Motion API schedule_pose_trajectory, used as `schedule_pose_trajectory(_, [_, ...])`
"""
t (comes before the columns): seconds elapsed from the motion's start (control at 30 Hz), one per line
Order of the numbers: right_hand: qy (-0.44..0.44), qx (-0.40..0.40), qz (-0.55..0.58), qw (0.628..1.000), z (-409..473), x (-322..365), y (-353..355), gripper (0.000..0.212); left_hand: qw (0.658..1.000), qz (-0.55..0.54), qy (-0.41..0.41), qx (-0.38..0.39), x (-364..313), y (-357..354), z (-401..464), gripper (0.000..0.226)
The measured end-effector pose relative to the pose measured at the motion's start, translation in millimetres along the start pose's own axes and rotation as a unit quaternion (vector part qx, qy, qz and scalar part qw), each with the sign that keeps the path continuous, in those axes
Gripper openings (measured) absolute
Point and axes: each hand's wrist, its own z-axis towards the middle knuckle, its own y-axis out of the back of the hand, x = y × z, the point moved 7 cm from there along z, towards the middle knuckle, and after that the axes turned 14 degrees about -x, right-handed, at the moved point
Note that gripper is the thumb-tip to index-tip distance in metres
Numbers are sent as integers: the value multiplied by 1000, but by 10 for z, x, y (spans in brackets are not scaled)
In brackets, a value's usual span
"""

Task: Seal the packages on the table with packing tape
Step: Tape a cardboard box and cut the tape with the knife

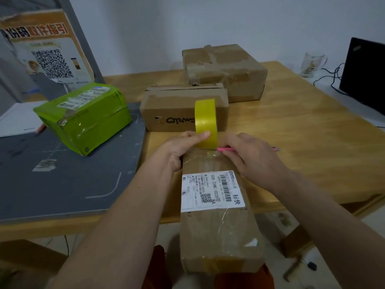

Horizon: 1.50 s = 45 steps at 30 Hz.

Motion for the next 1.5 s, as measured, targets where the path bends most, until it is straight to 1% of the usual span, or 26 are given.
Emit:
schedule_pose_trajectory(0.07, [27,13,-15,999,-16,28,-22,14,1000,-5,-12,4,-52,3,-20,32])
schedule_pose_trajectory(0.1, [39,18,-24,999,-20,44,-40,13,1000,7,-17,3,-83,9,-28,32])
schedule_pose_trajectory(0.17, [61,2,-33,998,-20,93,-49,9,999,49,-11,-1,-122,22,-35,33])
schedule_pose_trajectory(0.27, [77,-7,-61,995,-25,170,-72,10,996,84,20,-2,-182,19,-59,66])
schedule_pose_trajectory(0.33, [87,-11,-80,993,-43,213,-88,11,993,118,10,-10,-244,-29,-73,79])
schedule_pose_trajectory(0.37, [91,-16,-88,992,-48,228,-86,10,989,145,3,-14,-267,-63,-80,82])
schedule_pose_trajectory(0.43, [95,-24,-106,990,-52,249,-83,8,983,183,-19,-22,-309,-123,-73,73])
schedule_pose_trajectory(0.5, [92,-35,-116,988,-55,258,-78,8,980,194,-30,-26,-346,-150,-44,62])
schedule_pose_trajectory(0.57, [90,-42,-125,987,-55,256,-87,11,980,199,-30,-7,-385,-180,-36,56])
schedule_pose_trajectory(0.63, [90,-46,-137,985,-62,270,-105,14,982,187,-33,16,-412,-207,-41,51])
schedule_pose_trajectory(0.67, [90,-52,-144,984,-66,281,-110,17,983,180,-41,15,-419,-198,-47,51])
schedule_pose_trajectory(0.77, [92,-67,-157,981,-82,299,-114,22,985,144,-91,-12,-420,-114,-52,50])
schedule_pose_trajectory(0.83, [92,-78,-160,980,-94,300,-111,22,983,118,-138,-16,-426,-71,-84,40])
schedule_pose_trajectory(0.9, [83,-93,-160,979,-82,298,-94,23,980,95,-172,-17,-420,-39,-137,22])
schedule_pose_trajectory(0.93, [77,-97,-161,979,-70,296,-87,23,980,78,-184,-19,-413,-31,-162,20])
schedule_pose_trajectory(1.07, [40,-99,-152,983,-41,288,-83,24,975,32,-217,-32,-409,4,-242,22])
schedule_pose_trajectory(1.2, [29,-98,-155,983,20,282,-77,18,975,5,-221,-29,-424,28,-268,22])
schedule_pose_trajectory(1.27, [27,-75,-176,981,62,277,-102,14,975,-3,-220,-28,-409,20,-269,21])
schedule_pose_trajectory(1.33, [30,-63,-212,975,68,290,-122,18,974,-11,-223,-30,-389,21,-262,21])
schedule_pose_trajectory(1.4, [45,-77,-224,971,58,341,-115,19,973,-16,-227,-32,-378,25,-250,21])
schedule_pose_trajectory(1.47, [58,-94,-232,966,60,378,-89,12,972,-21,-232,-33,-382,24,-240,20])
schedule_pose_trajectory(1.5, [57,-100,-238,964,69,384,-76,17,971,-22,-235,-35,-388,22,-237,20])
